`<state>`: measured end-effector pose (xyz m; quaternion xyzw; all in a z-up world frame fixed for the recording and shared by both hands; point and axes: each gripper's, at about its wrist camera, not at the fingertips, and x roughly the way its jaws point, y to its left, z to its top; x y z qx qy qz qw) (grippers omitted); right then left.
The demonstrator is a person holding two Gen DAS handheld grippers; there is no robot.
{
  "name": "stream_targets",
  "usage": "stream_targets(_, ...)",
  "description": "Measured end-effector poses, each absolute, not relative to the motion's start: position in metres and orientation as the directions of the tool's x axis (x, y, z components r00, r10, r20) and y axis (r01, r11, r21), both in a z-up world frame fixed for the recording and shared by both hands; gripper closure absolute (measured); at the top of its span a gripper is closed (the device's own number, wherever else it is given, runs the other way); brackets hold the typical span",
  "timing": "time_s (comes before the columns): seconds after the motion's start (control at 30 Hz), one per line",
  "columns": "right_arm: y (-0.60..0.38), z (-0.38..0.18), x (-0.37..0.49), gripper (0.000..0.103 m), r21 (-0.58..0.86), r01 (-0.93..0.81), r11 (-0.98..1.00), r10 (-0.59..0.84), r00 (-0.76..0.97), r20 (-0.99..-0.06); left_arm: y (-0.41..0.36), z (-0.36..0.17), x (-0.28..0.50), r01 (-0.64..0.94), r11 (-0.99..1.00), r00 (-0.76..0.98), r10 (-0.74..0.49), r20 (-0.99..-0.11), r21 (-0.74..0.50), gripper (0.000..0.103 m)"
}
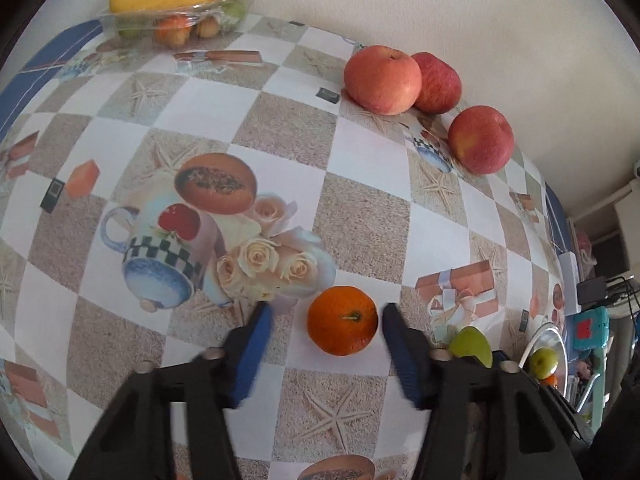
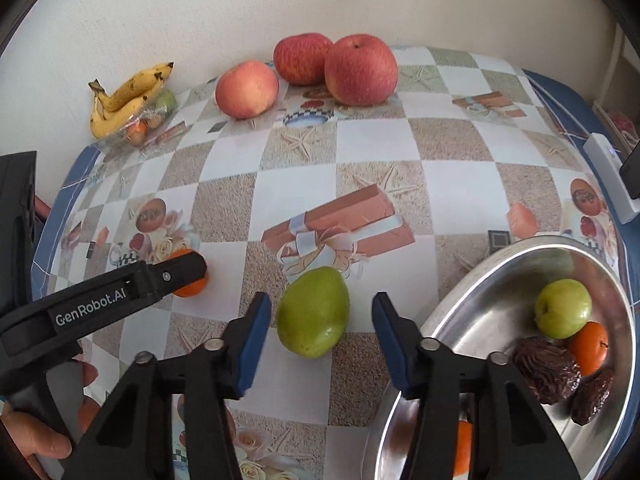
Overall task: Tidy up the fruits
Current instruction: 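Grasp the green pear with the right gripper while the left gripper grasps a tangerine, then carry the green pear and tangerine in both grippers over the steel basin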
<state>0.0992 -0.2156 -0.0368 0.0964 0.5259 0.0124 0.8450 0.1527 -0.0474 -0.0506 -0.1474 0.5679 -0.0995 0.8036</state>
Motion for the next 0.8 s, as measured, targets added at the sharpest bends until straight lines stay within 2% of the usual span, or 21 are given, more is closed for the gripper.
stream_targets(0.03,-0.216,-0.038,0.1,0.06,0.196,0.075,0.978,0.142,0.446,-0.884,-0.048,-0.051,0.153,-0.001,0.929,0.329,-0.35,-0.877,-0.371,0.065)
stream_targets(0.07,-0.215,-0.039,0.1,0.062,0.217,0.072,0.974,0.163,0.446,-0.88,-0.05,-0.051,0.152,0.003,0.93,0.328,-0.348,-0.878,-0.367,0.065)
stream_targets(0.63,-0.22,-0.007,0.06,0.062,0.217,0.085,0.973,0.15,0.481,-0.864,-0.067,-0.009,0.114,0.093,0.917,0.36,-0.395,-0.845,-0.388,0.066)
stream_targets(0.8,-0.238,0.006,0.042,0.062,0.228,0.119,0.966,0.138,0.509,-0.85,-0.095,0.002,0.097,0.18,0.908,0.354,-0.42,-0.836,-0.379,0.066)
